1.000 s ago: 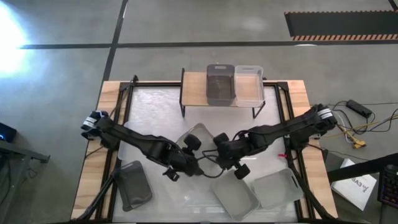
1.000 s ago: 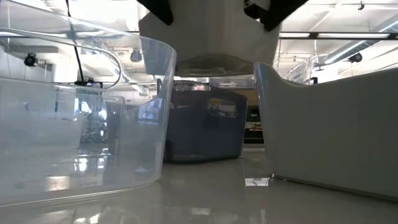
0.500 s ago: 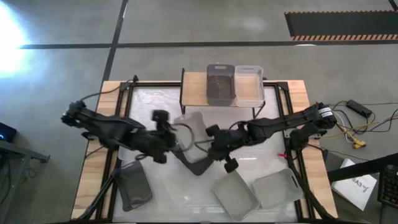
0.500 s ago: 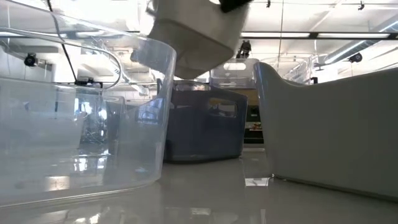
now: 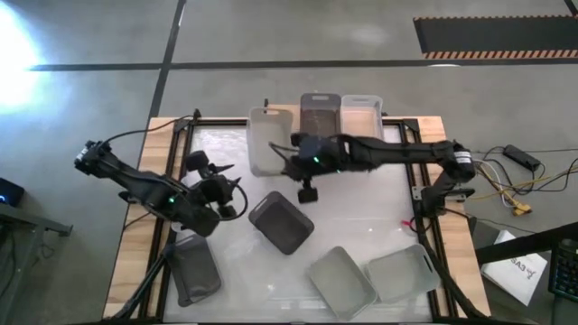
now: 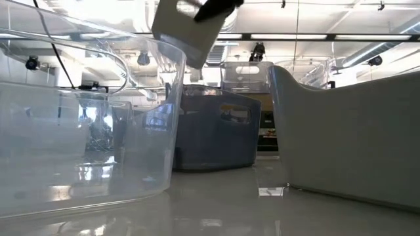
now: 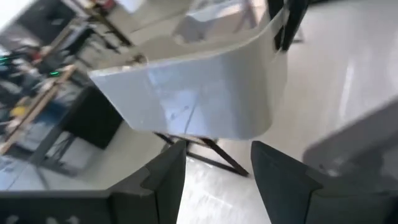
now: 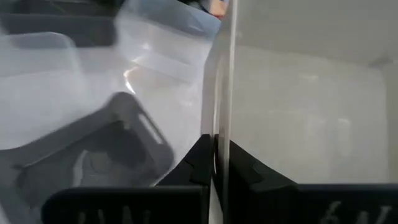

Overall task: Stack baskets on shelf by color
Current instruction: Put the top gray bin on the shelf

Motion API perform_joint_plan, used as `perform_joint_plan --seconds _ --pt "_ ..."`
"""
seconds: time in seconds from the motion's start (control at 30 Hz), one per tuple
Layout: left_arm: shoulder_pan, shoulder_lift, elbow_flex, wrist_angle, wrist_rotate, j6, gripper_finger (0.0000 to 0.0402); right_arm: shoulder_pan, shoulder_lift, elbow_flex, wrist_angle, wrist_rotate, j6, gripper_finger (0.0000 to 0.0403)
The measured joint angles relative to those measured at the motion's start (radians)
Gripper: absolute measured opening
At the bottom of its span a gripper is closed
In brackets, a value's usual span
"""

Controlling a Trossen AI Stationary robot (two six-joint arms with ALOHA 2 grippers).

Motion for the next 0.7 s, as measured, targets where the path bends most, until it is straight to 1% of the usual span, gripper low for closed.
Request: perform_joint_plan --seconds 0.13,0.2,0.3,0.5,0.7 --pt "0.007 -0.007 -0.115 0.071 -0.134 -0.121 0.0166 -0.074 0.066 0.070 -0.060 0.000 0.035 0.0008" --pt "0.018 -0.012 -0.148 0.069 -0.175 -0.203 0.0166 -0.098 0.093 0.119 -0.120 0.001 0.071 0.0008" --pt "0.050 -0.025 -0.173 0.074 -0.195 -0.272 0.0166 -0.118 0.133 0.194 -0.209 -0.006 0.096 0.0008" --pt "0.146 -0.054 -0.210 0.134 -0.199 -0.270 0.0166 -0.140 0.235 0.348 -0.374 -0.006 0.121 0.0008" --pt "0.246 -0.058 -0.243 0.147 -0.198 -0.270 0.0166 -0.146 0.312 0.455 -0.480 -0.004 0.145 0.0008"
